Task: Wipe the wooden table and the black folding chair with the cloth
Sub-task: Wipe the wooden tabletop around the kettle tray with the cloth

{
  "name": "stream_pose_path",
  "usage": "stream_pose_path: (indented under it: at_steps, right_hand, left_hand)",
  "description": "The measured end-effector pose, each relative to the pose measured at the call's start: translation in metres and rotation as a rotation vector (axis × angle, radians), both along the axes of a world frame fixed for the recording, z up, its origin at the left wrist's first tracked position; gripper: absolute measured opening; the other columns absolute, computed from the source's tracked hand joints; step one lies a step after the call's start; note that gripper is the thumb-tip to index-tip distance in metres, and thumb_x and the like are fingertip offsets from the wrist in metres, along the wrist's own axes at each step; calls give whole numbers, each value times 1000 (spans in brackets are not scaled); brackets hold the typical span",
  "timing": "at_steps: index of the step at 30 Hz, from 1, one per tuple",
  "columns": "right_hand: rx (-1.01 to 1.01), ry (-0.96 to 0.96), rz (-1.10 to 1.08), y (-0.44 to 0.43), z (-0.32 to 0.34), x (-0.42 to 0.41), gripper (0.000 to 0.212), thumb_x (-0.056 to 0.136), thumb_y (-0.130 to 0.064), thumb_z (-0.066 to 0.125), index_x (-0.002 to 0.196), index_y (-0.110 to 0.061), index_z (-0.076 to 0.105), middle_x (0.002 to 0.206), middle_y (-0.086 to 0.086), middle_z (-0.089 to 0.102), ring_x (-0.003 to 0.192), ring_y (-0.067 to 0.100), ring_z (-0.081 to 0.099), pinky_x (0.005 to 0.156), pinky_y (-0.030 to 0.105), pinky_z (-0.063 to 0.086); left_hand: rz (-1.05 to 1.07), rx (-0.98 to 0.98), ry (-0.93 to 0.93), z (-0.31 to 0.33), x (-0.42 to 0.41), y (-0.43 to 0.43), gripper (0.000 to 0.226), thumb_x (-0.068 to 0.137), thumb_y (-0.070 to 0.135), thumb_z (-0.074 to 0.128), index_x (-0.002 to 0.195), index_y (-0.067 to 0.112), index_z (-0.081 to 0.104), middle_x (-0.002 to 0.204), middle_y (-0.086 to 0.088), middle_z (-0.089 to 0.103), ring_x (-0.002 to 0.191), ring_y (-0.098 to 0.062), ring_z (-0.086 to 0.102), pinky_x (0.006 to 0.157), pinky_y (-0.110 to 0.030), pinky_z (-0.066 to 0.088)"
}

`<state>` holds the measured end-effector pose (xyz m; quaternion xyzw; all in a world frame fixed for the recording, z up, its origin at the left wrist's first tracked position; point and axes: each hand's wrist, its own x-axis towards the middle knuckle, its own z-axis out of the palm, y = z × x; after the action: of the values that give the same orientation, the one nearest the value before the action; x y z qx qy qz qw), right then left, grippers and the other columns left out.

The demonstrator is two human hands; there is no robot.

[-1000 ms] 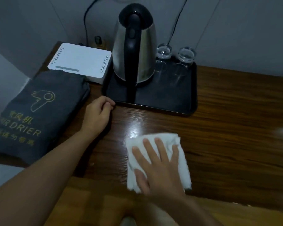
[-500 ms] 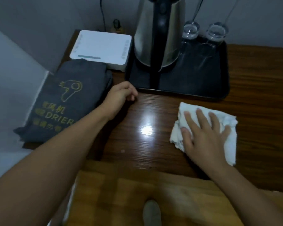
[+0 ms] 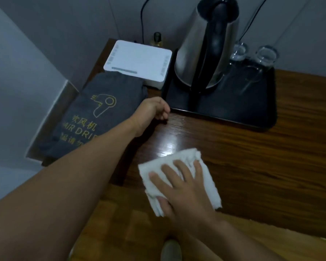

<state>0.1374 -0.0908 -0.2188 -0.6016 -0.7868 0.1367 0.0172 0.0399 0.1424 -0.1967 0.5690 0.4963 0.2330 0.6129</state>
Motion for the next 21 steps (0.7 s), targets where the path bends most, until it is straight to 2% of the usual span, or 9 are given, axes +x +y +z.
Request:
stream_pose_path:
  at_steps: [4,7,9,10,12,13,16,18,21]
  right_hand:
    - [-49,-16,-227,7,3,18,55,95,-52,41,148,-38,51,145,0,57,137,37,48,106,74,32]
    - [-13,-18,-382,53,3,-6,55,98,-50,36,150,-34,47,148,3,52,139,37,42,108,75,27]
    - [27,-12,-451,97,-1,-24,54,101,-48,37,153,-33,41,154,3,44,143,36,33,111,74,19]
    - [25,-16,-465,118,-2,-33,55,100,-49,38,153,-34,39,155,1,39,145,35,28,112,74,15]
    - [-5,-14,-463,151,-4,-50,59,93,-54,45,148,-34,41,154,-3,33,145,33,22,113,73,10]
    - [-17,-5,-462,160,-4,-58,63,88,-57,49,146,-33,43,153,-4,32,145,33,21,113,72,9]
    - [-18,9,-437,158,-3,-70,65,84,-57,47,145,-34,47,154,-7,33,146,32,20,114,72,8]
    - [13,1,-362,136,-3,-69,54,89,-55,41,137,-35,57,156,-5,37,147,32,22,113,73,10]
    - [74,41,-223,91,-5,-62,47,95,-53,42,135,-36,59,153,0,47,145,35,33,110,75,18]
  left_hand:
    - [189,6,-122,9,-6,-3,25,88,-10,40,81,9,54,68,-11,60,59,-17,50,59,-25,39]
    - [207,57,-164,17,-11,-5,25,93,-7,40,84,11,55,77,-8,63,64,-12,54,59,-18,43]
    - [186,84,-129,19,-14,-6,24,94,-3,42,86,13,57,84,-5,64,71,-9,58,65,-17,47]
    - [172,94,-76,18,-17,-6,22,94,0,42,87,14,59,89,-4,64,77,-10,59,72,-23,51]
    - [142,106,61,12,-25,-7,21,95,10,43,90,19,62,96,0,66,88,-14,62,85,-35,51]
    - [127,110,114,9,-29,-7,20,96,16,44,92,23,62,99,3,67,92,-14,63,87,-36,51]
    - [125,142,192,4,-37,-7,20,96,29,42,96,33,62,99,14,65,94,-5,61,81,-29,49]
    - [122,161,231,3,-38,-4,21,97,30,41,99,32,62,98,17,64,92,1,58,77,-24,44]
    - [100,189,313,-1,-34,-2,19,98,30,43,100,28,62,96,17,62,90,-4,57,75,-22,38]
